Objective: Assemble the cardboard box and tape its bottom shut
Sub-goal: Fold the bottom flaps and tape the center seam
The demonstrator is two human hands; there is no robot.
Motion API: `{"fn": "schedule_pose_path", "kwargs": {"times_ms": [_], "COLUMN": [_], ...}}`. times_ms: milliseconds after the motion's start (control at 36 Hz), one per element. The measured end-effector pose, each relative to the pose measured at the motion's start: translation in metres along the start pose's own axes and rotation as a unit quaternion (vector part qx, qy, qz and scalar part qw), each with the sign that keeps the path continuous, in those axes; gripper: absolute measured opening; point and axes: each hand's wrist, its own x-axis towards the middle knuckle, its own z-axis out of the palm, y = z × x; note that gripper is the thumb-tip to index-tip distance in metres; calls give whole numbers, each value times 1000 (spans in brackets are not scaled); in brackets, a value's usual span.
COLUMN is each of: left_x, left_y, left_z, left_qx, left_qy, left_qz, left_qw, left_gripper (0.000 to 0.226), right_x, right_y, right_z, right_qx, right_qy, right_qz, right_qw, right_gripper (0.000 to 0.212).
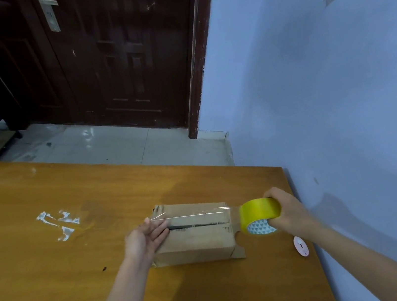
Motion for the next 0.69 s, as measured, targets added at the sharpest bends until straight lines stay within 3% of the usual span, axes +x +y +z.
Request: {"fn": "schedule_pose_path", "kwargs": {"times_ms": [111,222,306,389,694], "left_x": [0,2,2,3,4], "left_y": [-1,1,0,0,-3], "left_z": [0,-4,-5,-6,-5], "left_qx": [-49,-77,-102,-113,-112], "left_qy": [0,-10,-21,-38,-29], "left_qz": [-16,-32,-36,-34,-30], "left_qw": [999,996,994,992,993], "left_gripper": [31,28,24,22,15], "right_x": [-10,-14,-13,-13,4], "right_y": [-3,-7,-8,-10,-25], "right_z": [4,5,7,11,3], "right_qx": [149,186,-4,-188,-335], "right_qy": [28,34,44,44,11], "right_qz": [61,80,0,-90,-146], "right_qw": [986,979,999,977,931], "right_gripper": [40,43,47,54,58]}}
